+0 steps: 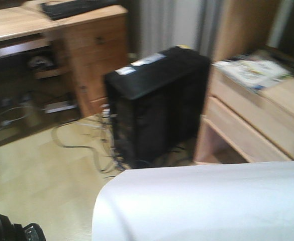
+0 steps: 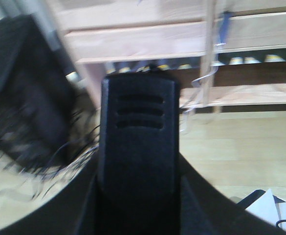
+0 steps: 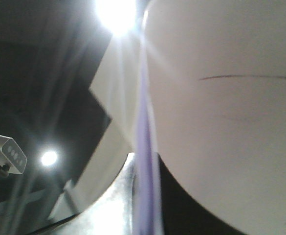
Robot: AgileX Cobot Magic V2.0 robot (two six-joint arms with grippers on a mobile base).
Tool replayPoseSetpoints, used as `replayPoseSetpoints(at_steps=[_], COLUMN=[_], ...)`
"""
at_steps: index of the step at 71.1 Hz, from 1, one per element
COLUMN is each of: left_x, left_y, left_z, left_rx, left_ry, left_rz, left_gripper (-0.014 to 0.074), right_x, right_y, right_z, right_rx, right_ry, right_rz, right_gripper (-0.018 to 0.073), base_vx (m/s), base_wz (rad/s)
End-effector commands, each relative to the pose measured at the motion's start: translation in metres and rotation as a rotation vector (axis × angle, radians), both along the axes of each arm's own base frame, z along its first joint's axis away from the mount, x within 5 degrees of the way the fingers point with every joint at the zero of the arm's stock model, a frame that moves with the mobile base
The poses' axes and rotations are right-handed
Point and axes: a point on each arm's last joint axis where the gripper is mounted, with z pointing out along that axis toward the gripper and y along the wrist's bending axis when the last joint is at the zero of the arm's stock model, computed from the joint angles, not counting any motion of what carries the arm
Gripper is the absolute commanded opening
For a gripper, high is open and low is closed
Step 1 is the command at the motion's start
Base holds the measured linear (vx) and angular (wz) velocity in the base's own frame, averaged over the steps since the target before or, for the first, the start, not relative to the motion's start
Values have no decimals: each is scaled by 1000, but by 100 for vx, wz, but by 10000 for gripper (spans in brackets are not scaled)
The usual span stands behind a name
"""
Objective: Grab stapler and paper to desk for stapling
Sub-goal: 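Drive the base to the wooden desk holding stapler and paper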
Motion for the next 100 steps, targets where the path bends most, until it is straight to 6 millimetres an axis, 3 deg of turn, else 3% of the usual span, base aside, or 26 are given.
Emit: replayPoseSetpoints(at_steps=[1, 34, 100], left_x=[4, 4, 4], left_y=[-2, -2, -2], left_z=[17, 17, 17], left_rx=[-103, -103, -103], left_ry=[-62, -62, -62], left_rz=[31, 31, 31], left_gripper=[-6, -6, -6], right_x=[-2, -2, -2], right_y=[-1, -1, -1], right_z=[2, 2, 2], right_rx=[21, 21, 21], right_ry=[-28, -28, -29], right_rz=[13, 13, 13], right_gripper=[-8, -8, -8], base_vx=[10, 11, 13], base_wz=[84, 63, 26])
